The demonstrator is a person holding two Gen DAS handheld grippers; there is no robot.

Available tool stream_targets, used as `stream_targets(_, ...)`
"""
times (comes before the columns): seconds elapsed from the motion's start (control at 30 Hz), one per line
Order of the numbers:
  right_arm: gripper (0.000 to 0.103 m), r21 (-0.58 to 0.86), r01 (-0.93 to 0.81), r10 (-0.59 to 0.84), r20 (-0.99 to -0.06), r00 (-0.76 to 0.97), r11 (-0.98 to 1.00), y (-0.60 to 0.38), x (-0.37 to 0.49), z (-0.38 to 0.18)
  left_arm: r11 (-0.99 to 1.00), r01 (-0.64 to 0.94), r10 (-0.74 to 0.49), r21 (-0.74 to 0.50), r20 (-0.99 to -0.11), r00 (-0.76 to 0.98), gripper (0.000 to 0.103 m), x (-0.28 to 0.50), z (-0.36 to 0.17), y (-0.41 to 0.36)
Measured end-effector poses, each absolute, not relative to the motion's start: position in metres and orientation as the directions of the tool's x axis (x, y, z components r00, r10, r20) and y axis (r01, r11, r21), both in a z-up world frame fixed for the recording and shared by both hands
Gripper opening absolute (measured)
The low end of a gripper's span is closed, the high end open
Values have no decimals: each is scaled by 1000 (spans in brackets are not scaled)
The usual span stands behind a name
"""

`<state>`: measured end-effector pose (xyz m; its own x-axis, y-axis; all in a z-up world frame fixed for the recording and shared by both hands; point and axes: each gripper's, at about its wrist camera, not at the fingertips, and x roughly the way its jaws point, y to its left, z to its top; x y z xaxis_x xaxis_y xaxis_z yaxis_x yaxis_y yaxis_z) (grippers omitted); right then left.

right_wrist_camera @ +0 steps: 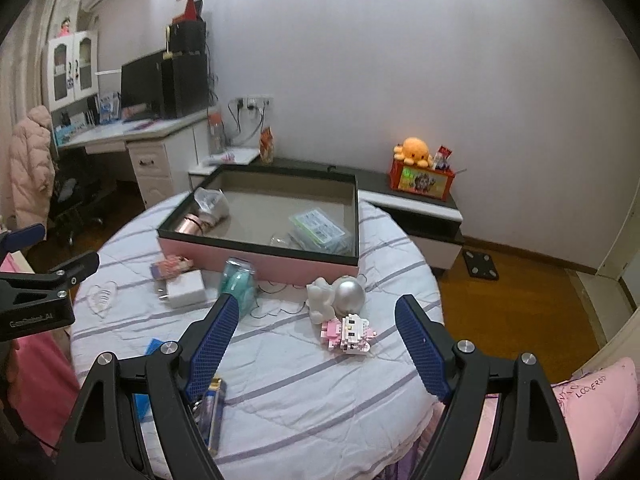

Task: Organize rigid objects
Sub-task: 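Grasp the pink block figure with the left tool while the right tool grasps the white astronaut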

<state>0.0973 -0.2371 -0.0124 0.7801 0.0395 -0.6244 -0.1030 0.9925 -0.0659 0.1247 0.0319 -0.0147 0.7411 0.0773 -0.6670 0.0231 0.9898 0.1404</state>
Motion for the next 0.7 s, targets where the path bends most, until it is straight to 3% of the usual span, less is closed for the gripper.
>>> stream_targets(0.4, 82, -58, -76, 2, -782, 623, 995, -255, 185, -75, 994, 36, 68, 107, -825, 561, 103, 206, -80, 26)
stream_targets(0.7, 82, -32, -79, 16, -839, 544, 996, -263, 229, -108, 999, 22, 25, 40, -880, 474, 103, 238, -109, 28)
